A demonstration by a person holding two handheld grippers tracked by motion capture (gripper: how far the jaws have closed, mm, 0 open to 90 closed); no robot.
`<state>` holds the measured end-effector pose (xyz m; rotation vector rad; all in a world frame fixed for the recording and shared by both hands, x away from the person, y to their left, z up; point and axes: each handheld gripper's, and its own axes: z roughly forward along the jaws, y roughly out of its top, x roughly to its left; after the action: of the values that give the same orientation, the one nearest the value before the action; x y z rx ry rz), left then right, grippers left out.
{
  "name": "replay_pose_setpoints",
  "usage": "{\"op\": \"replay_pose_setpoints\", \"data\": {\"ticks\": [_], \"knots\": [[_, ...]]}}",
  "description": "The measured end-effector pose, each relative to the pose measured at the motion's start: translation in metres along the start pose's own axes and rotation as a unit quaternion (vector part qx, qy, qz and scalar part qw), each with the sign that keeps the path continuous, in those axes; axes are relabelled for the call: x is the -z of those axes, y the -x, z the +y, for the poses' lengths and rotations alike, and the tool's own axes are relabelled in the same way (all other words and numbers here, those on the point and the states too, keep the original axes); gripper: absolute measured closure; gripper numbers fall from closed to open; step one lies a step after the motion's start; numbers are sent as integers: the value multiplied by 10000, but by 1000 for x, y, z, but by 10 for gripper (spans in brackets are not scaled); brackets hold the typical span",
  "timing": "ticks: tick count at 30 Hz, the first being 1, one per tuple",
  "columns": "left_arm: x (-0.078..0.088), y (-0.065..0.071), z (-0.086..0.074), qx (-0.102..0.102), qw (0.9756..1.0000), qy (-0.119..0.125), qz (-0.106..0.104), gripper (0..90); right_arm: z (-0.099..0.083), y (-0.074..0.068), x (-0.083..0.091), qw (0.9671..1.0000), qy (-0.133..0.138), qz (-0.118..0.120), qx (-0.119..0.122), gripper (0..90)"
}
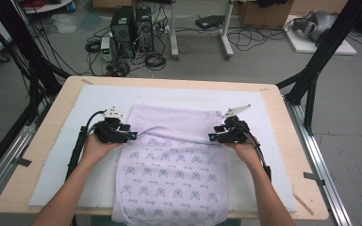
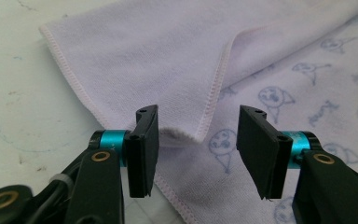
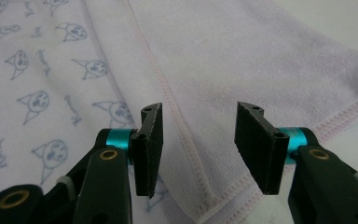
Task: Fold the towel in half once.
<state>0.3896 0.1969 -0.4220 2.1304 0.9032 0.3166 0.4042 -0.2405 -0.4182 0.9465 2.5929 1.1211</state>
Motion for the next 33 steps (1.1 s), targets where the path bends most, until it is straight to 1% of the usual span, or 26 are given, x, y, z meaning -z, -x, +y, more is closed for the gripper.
{"op": "replay_pose_setpoints", "data": {"ticks": [1, 2, 3, 5, 6, 8, 9, 11, 12, 14, 16, 20, 22, 23, 24, 25, 26, 28, 29, 31, 33], "knots": [[-2, 0, 0, 5, 10000, -49, 2, 495, -1, 0, -1, 10000, -49, -7, -15, 517], [-5, 0, -1, -14, 9999, -110, 75, 513, -2, 0, -2, 10000, -52, -17, 21, 519], [-7, 0, -2, -49, 9997, -196, 149, 556, -4, -1, -2, 9999, -100, -13, 4, 524], [-11, 0, -4, -114, 9990, -377, 232, 649, -7, -2, -5, 9999, -162, 30, -5, 562], [-13, 0, -5, -132, 9988, -415, 242, 700, -8, -2, -7, 9998, -198, 37, 15, 589], [-12, 0, -8, -113, 9991, -320, 253, 784, -11, -3, -10, 9995, -272, 131, 9, 668], [-11, 0, -8, -148, 9990, -315, 294, 826, -12, -3, -10, 9995, -264, 146, 40, 713], [-8, -1, -10, -120, 9991, -276, 308, 868, -13, -3, -10, 9995, -211, 234, 36, 804], [-6, -1, -11, -87, 9991, -240, 326, 869, -12, -3, -9, 9994, -222, 260, 46, 831], [-1, -2, -11, -69, 9993, -168, 333, 871, -11, -5, -7, 9994, -198, 255, 98, 845], [6, -2, -11, -32, 9994, -47, 340, 872, -10, -6, -3, 9995, -121, 248, 118, 852], [20, 0, -9, 6, 9993, 175, 329, 873, -7, -8, 8, 9996, 103, 225, 141, 855], [27, 3, -9, 15, 9991, 286, 322, 874, -4, -10, 15, 9993, 216, 227, 189, 855], [32, 4, -8, -18, 9990, 312, 304, 874, -3, -12, 19, 9990, 291, 243, 244, 855], [36, 7, -9, -31, 9989, 351, 293, 874, -1, -14, 24, 9987, 338, 250, 278, 856], [40, 10, -9, -101, 9989, 364, 283, 873, 0, -17, 28, 9984, 384, 255, 330, 856], [45, 14, -10, -139, 9986, 410, 299, 874, 0, -21, 33, 9980, 437, 258, 372, 857], [55, 21, -13, -194, 9982, 495, 265, 873, -1, -31, 44, 9971, 512, 269, 498, 858], [60, 26, -17, -255, 9981, 491, 270, 873, -3, -36, 50, 9966, 549, 270, 550, 858], [70, 35, -26, -314, 9976, 580, 220, 873, -9, -46, 61, 9951, 632, 309, 700, 858], [80, 49, -39, -327, 9973, 635, 144, 874, -18, -58, 71, 9935, 704, 455, 774, 858]]}}
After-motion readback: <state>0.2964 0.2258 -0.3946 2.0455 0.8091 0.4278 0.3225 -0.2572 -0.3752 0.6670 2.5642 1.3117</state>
